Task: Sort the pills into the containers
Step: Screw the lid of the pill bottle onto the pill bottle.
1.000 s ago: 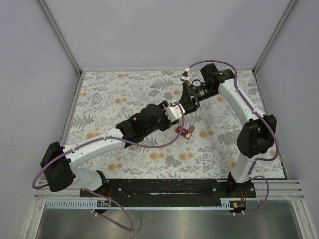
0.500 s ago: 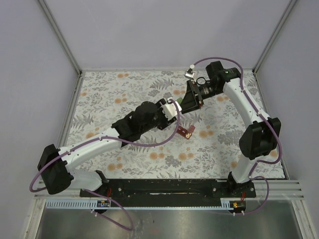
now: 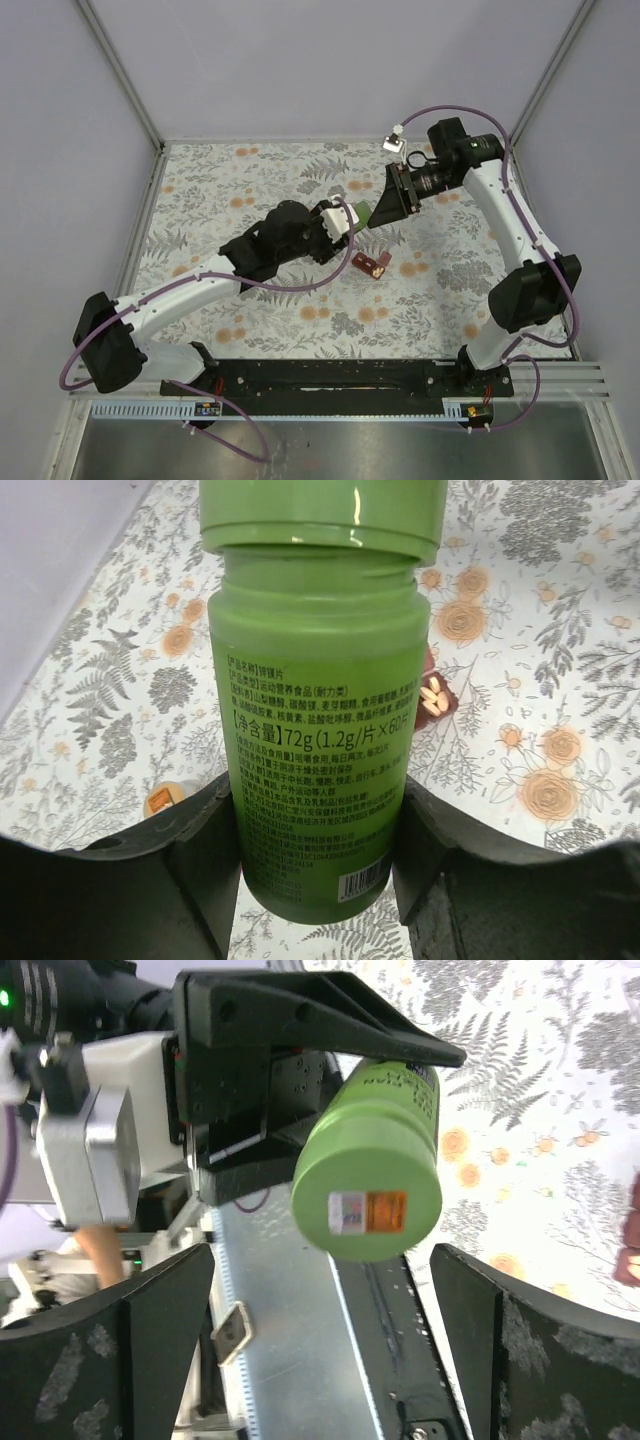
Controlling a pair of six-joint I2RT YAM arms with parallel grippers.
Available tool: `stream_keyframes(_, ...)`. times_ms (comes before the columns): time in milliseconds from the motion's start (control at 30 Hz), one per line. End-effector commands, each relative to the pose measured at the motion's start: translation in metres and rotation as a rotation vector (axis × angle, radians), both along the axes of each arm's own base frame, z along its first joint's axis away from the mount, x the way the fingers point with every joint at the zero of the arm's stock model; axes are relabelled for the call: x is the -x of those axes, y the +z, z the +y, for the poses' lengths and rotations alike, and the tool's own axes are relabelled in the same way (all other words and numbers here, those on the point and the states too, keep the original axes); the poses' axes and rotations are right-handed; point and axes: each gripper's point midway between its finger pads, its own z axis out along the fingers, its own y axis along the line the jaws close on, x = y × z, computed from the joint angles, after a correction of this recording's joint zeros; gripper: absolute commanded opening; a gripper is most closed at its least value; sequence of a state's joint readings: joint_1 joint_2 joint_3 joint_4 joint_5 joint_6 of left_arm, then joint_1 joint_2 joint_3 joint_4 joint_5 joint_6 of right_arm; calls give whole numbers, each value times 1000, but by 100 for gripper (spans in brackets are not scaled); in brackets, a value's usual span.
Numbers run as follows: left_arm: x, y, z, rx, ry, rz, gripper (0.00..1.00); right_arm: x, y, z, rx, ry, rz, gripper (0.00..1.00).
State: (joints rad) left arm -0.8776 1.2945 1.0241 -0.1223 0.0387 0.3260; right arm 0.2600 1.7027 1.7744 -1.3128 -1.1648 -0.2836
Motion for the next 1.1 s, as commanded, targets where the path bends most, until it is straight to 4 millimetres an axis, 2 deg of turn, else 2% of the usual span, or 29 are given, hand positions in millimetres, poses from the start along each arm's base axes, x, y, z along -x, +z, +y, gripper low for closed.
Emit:
stream_keyframes(0,13,36,-5,136,-92,17,0,9,21,-16,31,7,-270,99)
stream_keyframes(233,33,43,-7,171,-220,77,0,2,34,-27,68,-14,-607,99)
stream_keyframes(467,61,47,-13,215,-380,170,0,-2,42,-23,22,35,-709,99)
stream_keyframes(833,82,55,-15,259,-511,253,0,22,41,-13,-25,121,-846,99)
stream_keyframes(1067,85,56,-16,261,-531,264,0,38,43,-4,-47,175,-880,99)
